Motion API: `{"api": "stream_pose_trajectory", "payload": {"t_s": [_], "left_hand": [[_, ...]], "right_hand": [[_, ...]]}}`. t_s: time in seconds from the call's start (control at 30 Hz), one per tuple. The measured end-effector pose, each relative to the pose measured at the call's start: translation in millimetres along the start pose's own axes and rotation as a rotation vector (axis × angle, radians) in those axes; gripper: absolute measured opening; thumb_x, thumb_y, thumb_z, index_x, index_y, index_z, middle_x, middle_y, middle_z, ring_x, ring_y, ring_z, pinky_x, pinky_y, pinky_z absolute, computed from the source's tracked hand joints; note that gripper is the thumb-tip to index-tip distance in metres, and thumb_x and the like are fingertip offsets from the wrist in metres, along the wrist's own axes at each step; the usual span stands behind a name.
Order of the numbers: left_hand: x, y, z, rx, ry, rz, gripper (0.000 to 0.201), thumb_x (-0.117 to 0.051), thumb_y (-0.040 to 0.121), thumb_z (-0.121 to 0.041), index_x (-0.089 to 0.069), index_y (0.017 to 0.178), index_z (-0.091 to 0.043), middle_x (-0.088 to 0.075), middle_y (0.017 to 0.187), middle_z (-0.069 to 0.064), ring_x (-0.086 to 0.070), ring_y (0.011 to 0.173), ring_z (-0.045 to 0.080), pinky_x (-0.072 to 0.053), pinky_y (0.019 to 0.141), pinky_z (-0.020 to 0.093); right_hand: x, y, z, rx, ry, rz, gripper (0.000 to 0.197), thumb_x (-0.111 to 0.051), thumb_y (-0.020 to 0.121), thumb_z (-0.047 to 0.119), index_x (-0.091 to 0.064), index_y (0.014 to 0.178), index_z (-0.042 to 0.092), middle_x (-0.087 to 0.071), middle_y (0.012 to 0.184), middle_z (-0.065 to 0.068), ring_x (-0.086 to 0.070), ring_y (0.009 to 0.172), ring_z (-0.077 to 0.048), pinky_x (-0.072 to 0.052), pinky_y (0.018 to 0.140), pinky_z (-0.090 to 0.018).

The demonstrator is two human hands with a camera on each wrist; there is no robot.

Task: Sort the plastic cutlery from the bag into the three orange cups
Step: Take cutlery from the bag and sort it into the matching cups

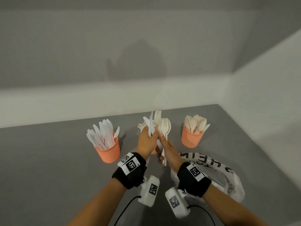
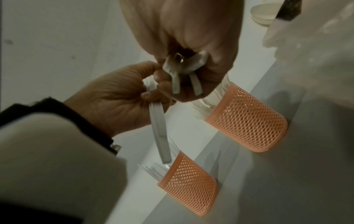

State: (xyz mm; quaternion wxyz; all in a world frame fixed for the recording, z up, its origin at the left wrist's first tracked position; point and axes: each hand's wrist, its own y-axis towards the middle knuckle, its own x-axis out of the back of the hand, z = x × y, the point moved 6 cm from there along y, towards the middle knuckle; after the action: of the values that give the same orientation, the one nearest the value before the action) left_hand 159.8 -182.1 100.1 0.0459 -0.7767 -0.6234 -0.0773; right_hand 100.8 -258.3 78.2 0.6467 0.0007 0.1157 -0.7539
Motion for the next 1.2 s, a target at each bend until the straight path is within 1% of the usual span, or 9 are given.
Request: {"api": "stream_pose_trajectory", "payload": {"t_s": [0.1,0.17,0.33,0.47,0.63,0.83,1.0,1.1,1.2], "left_hand": [[9.1,-0.8,0.4,0.020,-0.064,-0.084,0.021,-0.045,0.096,-0.016,-0.060,0.081,-0.014,-0.065,0.079,0.011,-0.063,0.073,0.022,-0.050,0.073,0.034],[23.0,-2.5,-4.7,-0.002,-0.128,-0.169,0.032,-0.040,0.099,-0.018,-0.055,0.070,-0.015,-0.057,0.065,0.004,-0.057,0.058,0.010,-0.047,0.063,0.023],[70.2,2.2,-12.2,-0.017,-0.333,-0.306,0.029,-0.036,0.101,-0.025,-0.050,0.077,-0.015,-0.053,0.054,-0.004,-0.054,0.047,0.008,-0.047,0.052,0.021],[123.4,12.7,-19.4,-0.059,-0.332,-0.478,0.033,-0.049,0.095,-0.033,-0.048,0.067,-0.016,-0.040,0.037,-0.009,-0.039,0.034,0.005,-0.037,0.042,0.018],[170.5,28.8,-27.6,-0.124,-0.256,-0.663,0.049,-0.055,0.091,-0.040,-0.036,0.054,-0.015,-0.035,0.042,-0.001,-0.033,0.033,0.006,-0.033,0.038,0.015],[163.3,36.5,17.6,-0.070,-0.041,-0.561,0.042,-0.054,0.091,-0.040,-0.048,0.061,-0.011,-0.052,0.056,0.009,-0.052,0.049,0.014,-0.044,0.054,0.022],[155.8,41.2,32.6,-0.221,0.220,-0.471,0.011,-0.056,0.092,-0.014,-0.056,0.096,-0.004,-0.053,0.063,-0.002,-0.054,0.059,0.014,-0.044,0.064,0.024],[147.0,39.6,25.8,-0.313,0.464,-0.379,0.016,-0.048,0.094,-0.009,-0.061,0.094,0.001,-0.057,0.069,0.004,-0.050,0.063,0.017,-0.034,0.064,0.021],[137.6,36.3,22.2,-0.453,0.764,-0.291,0.027,-0.042,0.086,-0.006,-0.063,0.073,0.004,-0.058,0.069,0.015,-0.051,0.066,0.028,-0.034,0.066,0.028]], "right_hand": [[-0.4,2.6,2.2,0.025,-0.024,-0.019,0.036,-0.033,0.101,0.037,-0.053,0.099,0.008,-0.052,0.051,0.000,-0.046,0.038,-0.012,-0.041,0.039,-0.022],[2.0,6.3,1.2,0.021,-0.030,-0.056,0.034,-0.033,0.102,0.030,-0.054,0.093,0.004,-0.052,0.055,-0.007,-0.049,0.040,-0.014,-0.045,0.043,-0.025],[5.4,14.2,-0.1,0.031,-0.002,-0.081,0.027,-0.035,0.102,0.020,-0.051,0.081,0.016,-0.041,0.057,-0.005,-0.048,0.048,-0.015,-0.053,0.055,-0.029],[4.6,14.4,1.0,0.046,-0.073,-0.032,0.014,-0.040,0.100,0.021,-0.053,0.103,0.018,-0.036,0.057,0.000,-0.036,0.041,-0.006,-0.040,0.043,-0.021],[-1.5,15.3,-0.3,-0.018,-0.079,-0.008,0.015,-0.038,0.099,0.023,-0.052,0.097,0.029,-0.030,0.052,0.007,-0.024,0.040,-0.004,-0.021,0.037,-0.017],[-10.1,13.4,8.7,-0.015,-0.047,0.036,0.026,-0.036,0.100,0.037,-0.059,0.095,0.025,-0.028,0.051,0.004,-0.025,0.039,-0.005,-0.026,0.037,-0.016],[-11.8,12.0,11.9,-0.022,-0.065,0.079,0.022,-0.036,0.101,0.026,-0.055,0.097,0.016,-0.041,0.058,0.002,-0.031,0.039,-0.003,-0.027,0.039,-0.015],[-14.4,12.4,7.8,-0.028,-0.038,0.097,0.025,-0.035,0.101,0.026,-0.056,0.107,0.013,-0.039,0.053,0.006,-0.028,0.036,-0.001,-0.024,0.036,-0.013],[-16.5,12.5,6.0,-0.054,0.020,0.101,0.026,-0.033,0.101,0.028,-0.057,0.105,0.018,-0.035,0.047,0.008,-0.024,0.033,-0.002,-0.020,0.034,-0.014]]}}
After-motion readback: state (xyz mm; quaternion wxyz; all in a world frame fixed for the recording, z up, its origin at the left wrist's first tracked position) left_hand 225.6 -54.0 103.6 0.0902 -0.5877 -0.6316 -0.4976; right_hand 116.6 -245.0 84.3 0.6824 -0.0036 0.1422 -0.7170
